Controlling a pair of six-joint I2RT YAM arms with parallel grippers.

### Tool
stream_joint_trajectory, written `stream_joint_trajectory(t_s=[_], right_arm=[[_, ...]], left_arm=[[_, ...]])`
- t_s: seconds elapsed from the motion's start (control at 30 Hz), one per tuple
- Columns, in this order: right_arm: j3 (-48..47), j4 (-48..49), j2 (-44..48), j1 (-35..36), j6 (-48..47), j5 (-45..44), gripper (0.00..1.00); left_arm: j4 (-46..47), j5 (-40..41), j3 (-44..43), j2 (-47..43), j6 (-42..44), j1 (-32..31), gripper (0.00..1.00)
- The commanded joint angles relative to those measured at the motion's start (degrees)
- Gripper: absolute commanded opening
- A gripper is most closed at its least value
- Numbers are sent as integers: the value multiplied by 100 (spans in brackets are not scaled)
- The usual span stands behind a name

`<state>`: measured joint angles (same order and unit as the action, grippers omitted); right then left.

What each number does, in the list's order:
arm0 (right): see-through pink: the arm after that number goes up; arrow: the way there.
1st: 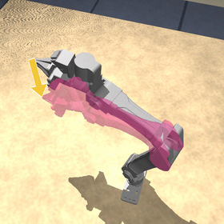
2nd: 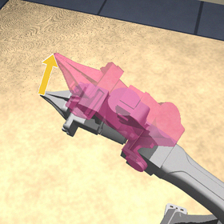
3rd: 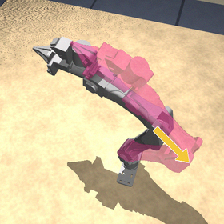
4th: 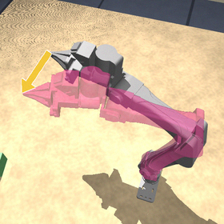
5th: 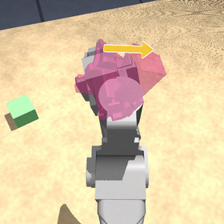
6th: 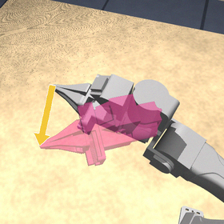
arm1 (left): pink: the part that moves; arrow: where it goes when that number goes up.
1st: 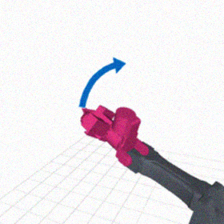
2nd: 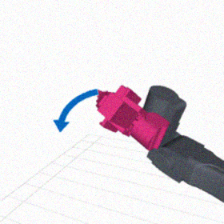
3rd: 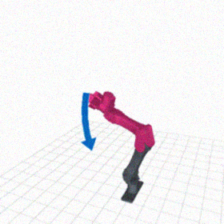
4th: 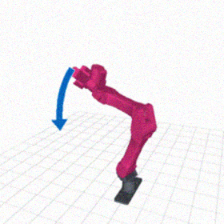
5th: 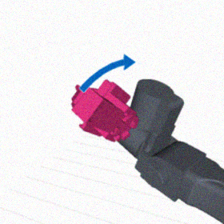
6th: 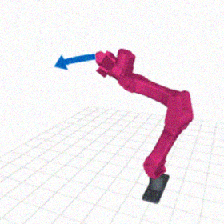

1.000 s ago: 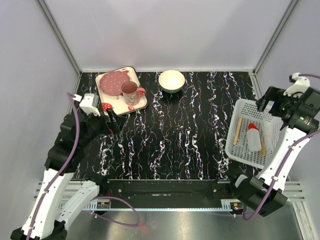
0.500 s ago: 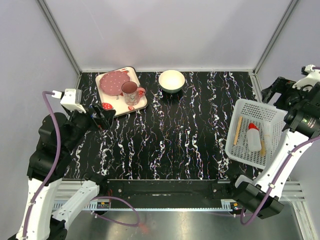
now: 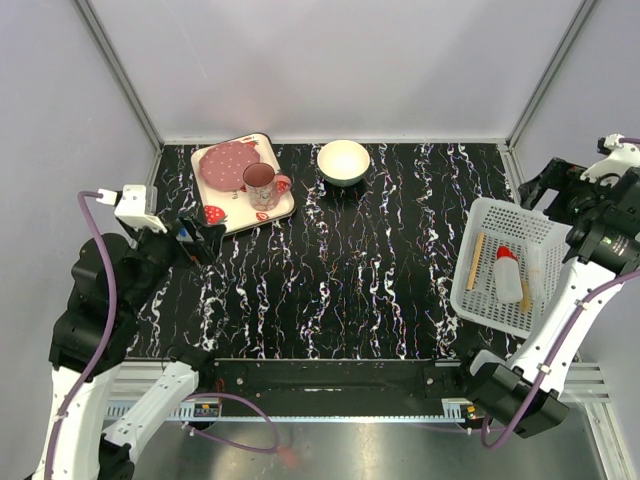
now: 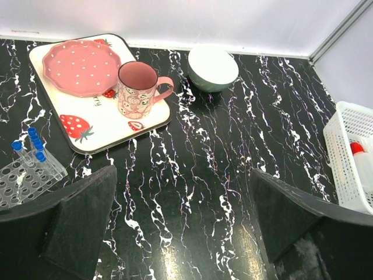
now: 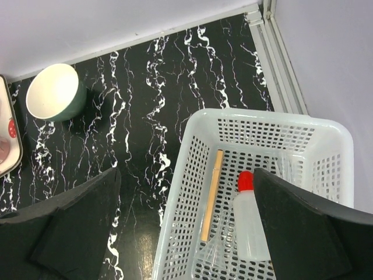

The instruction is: Organize the chemistry lab equipment

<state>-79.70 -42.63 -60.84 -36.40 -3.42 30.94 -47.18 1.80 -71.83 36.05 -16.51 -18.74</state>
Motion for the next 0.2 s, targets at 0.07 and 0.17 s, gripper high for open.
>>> stream_joint_trajectory(t_s=[0.07,0.17], right_arm=[[157,247,55,-7,-194,-158,100],[113,273,55,-7,-220,-150,100]], left_arm=[[121,145,38,-151,8,20,99],[112,162,47,-169,8,20,99]])
